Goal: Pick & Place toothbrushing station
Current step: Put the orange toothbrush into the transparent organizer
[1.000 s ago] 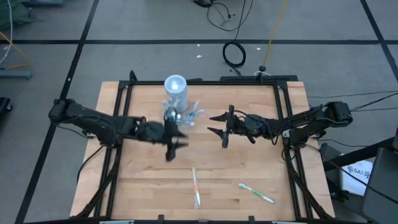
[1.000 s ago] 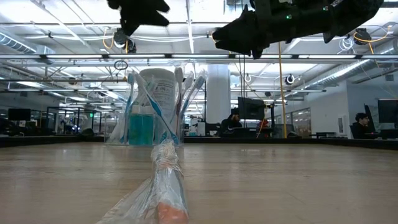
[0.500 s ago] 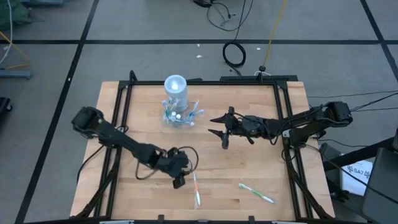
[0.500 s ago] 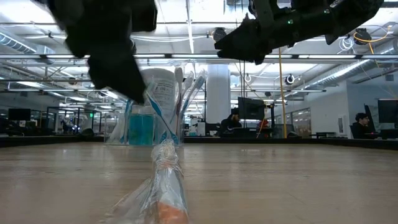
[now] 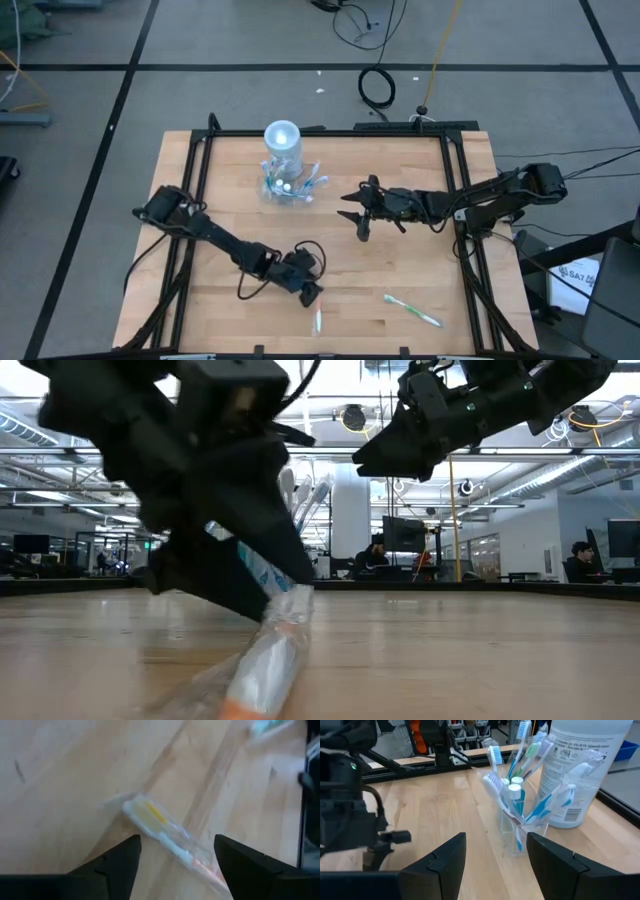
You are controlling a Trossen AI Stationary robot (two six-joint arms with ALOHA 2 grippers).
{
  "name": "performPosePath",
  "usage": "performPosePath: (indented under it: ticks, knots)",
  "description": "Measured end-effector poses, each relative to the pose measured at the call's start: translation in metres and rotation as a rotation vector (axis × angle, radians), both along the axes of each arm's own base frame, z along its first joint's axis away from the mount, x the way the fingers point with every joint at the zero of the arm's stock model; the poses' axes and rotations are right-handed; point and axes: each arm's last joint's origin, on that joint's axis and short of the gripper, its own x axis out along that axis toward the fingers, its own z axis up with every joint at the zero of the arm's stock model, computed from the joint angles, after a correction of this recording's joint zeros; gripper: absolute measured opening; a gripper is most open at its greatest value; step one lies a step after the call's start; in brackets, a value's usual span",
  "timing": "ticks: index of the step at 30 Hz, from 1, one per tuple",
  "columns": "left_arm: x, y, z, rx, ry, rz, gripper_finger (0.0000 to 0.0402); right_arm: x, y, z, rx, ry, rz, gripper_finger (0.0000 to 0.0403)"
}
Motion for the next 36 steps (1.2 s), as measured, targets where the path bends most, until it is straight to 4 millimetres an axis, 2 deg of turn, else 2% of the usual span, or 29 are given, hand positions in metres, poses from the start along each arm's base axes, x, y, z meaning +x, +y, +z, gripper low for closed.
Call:
performPosePath:
  ticks: [5, 9, 14, 19, 22, 27, 32, 36]
  knots:
    - [0.004, 0.019, -0.008, 0.079, 0.047, 0.014, 0.0229, 0.0, 0.0, 0.0, -0.005, -0.004, 0.001, 0.0201]
    - [0.01, 0.033, -0.008, 0.128, 0.041, -0.056, 0.0167, 0.0, 0.0, 0.0, -0.041, 0.003, 0.012, 0.0201]
    - [0.014, 0.047, -0.009, 0.097, 0.052, -0.126, 0.0082, 0.0, 0.0, 0.001, -0.055, 0.0, 0.016, 0.0201]
    - [0.016, 0.057, 0.0, 0.098, 0.033, -0.177, 0.0014, 0.0, 0.0, 0.001, -0.055, 0.0, 0.016, 0.0201]
    - [0.012, 0.059, 0.016, 0.121, 0.006, -0.199, 0.0013, 0.0, 0.0, 0.001, -0.055, 0.0, 0.016, 0.0201]
    - [-0.003, 0.06, 0.07, 0.216, -0.099, -0.193, 0.0028, 0.0, 0.0, 0.001, -0.055, 0.0, 0.016, 0.0201]
    - [-0.04, 0.062, 0.125, 0.376, -0.157, -0.125, 0.0014, 0.0, 0.0, 0.001, -0.055, -0.002, 0.016, 0.0201]
    - [-0.073, 0.068, 0.161, 0.521, -0.205, 0.072, 0.0006, 0.0, 0.0, 0.002, -0.055, -0.008, 0.016, 0.0201]
